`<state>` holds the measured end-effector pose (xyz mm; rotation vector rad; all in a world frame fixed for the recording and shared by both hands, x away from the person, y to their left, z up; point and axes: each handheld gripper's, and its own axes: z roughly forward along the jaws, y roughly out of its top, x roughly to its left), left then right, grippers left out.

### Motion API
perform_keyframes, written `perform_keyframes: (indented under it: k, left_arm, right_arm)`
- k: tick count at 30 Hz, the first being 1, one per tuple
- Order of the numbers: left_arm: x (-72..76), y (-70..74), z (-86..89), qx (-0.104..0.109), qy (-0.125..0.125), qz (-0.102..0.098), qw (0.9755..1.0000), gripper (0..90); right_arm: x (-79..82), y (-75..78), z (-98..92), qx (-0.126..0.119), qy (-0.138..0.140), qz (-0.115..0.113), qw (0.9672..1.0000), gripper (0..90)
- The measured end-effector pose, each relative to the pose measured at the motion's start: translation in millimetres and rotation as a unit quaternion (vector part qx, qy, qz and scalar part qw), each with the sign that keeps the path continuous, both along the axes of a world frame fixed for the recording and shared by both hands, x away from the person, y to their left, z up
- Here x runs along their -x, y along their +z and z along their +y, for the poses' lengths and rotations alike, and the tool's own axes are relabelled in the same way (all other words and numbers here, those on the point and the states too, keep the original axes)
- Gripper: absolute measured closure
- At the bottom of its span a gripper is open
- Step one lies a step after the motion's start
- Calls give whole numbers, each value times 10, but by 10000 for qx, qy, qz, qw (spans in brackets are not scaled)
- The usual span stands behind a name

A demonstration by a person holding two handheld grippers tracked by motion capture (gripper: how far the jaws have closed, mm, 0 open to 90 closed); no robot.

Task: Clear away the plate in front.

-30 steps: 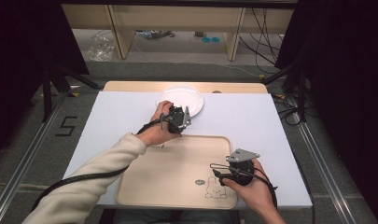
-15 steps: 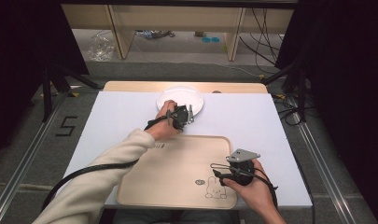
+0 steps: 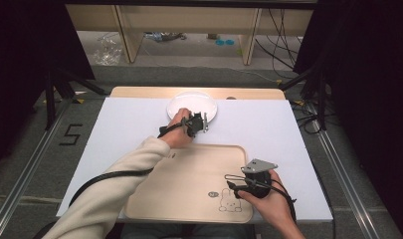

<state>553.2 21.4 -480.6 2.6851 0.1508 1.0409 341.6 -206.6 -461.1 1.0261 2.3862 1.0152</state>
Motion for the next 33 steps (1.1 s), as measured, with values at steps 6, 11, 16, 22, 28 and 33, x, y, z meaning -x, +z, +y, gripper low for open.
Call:
perform_keyframes:
  k: [6, 11, 16, 22, 28, 33]
  left_arm:
    - [-8, -27, 4, -146, 65, -37, 9999, 617]
    - [-11, -66, 0, -217, 43, -135, 9997, 681]
    - [20, -93, -44, -416, 21, -161, 9990, 785]
    - [55, -74, -62, -602, 157, -303, 9976, 810]
    - [121, 42, -67, -707, 260, -713, 9946, 866]
    - [115, 115, -20, -580, 288, -690, 9955, 872]
  right_arm:
    - [-1, 1, 0, -14, 10, -5, 10000, 305]
    - [-2, -2, 0, -16, 15, -4, 10000, 306]
    - [1, -2, -2, -27, 14, 16, 10000, 307]
    - [10, 1, -10, -44, -29, 62, 10000, 311]
    - [14, -2, -7, -62, -35, 67, 10000, 312]
    - [14, 0, -3, -47, -22, 75, 10000, 312]
